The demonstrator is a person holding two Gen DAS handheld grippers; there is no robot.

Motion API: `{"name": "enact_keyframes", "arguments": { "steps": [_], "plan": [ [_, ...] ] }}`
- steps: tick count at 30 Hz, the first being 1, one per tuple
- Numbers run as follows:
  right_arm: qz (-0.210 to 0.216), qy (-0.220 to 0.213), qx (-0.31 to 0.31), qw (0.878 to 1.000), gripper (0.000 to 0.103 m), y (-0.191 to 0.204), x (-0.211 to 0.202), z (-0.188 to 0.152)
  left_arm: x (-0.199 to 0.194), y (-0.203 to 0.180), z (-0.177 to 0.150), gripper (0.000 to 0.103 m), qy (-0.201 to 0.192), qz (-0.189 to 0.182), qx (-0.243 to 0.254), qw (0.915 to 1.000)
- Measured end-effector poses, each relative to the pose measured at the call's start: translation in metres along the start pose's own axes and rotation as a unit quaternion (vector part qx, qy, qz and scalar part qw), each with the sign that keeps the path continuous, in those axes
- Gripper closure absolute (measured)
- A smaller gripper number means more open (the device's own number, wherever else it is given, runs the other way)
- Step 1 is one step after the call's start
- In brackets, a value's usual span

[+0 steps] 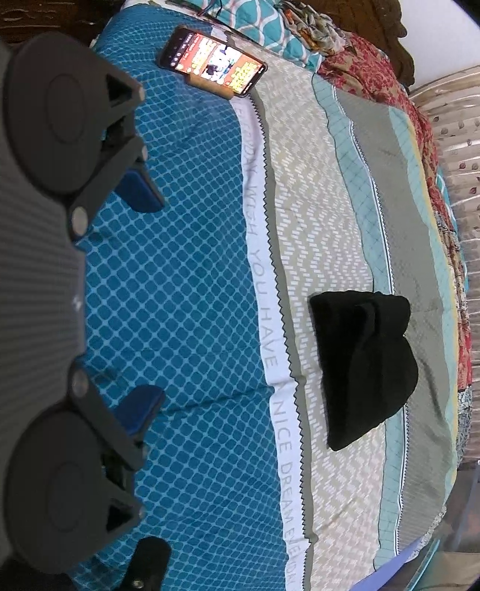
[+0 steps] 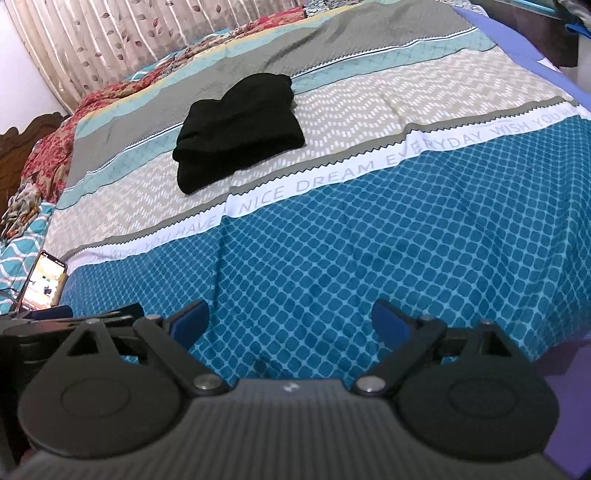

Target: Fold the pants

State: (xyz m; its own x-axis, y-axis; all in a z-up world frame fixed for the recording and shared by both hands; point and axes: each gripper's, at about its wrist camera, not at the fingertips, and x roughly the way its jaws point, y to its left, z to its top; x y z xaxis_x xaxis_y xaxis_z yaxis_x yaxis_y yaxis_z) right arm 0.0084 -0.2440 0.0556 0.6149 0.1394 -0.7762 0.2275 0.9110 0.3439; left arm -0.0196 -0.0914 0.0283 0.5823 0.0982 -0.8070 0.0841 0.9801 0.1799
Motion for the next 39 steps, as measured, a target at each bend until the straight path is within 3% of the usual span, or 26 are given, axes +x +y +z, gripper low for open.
{"name": "enact_keyframes", "arguments": {
  "steps": [15,39],
  "plan": [
    [0.001,0.010,0.005,1.000,0.007,0.005,0.002,-0.005,0.006,0.001,-0.002,0.000,0.019,-0.012,-0.006,0.9997],
    [-0.022,-0.003,-0.019,1.000,0.007,0.017,-0.003,-0.004,0.008,0.012,-0.002,0.000,0.016,-0.010,-0.022,0.9996]
  ]
}}
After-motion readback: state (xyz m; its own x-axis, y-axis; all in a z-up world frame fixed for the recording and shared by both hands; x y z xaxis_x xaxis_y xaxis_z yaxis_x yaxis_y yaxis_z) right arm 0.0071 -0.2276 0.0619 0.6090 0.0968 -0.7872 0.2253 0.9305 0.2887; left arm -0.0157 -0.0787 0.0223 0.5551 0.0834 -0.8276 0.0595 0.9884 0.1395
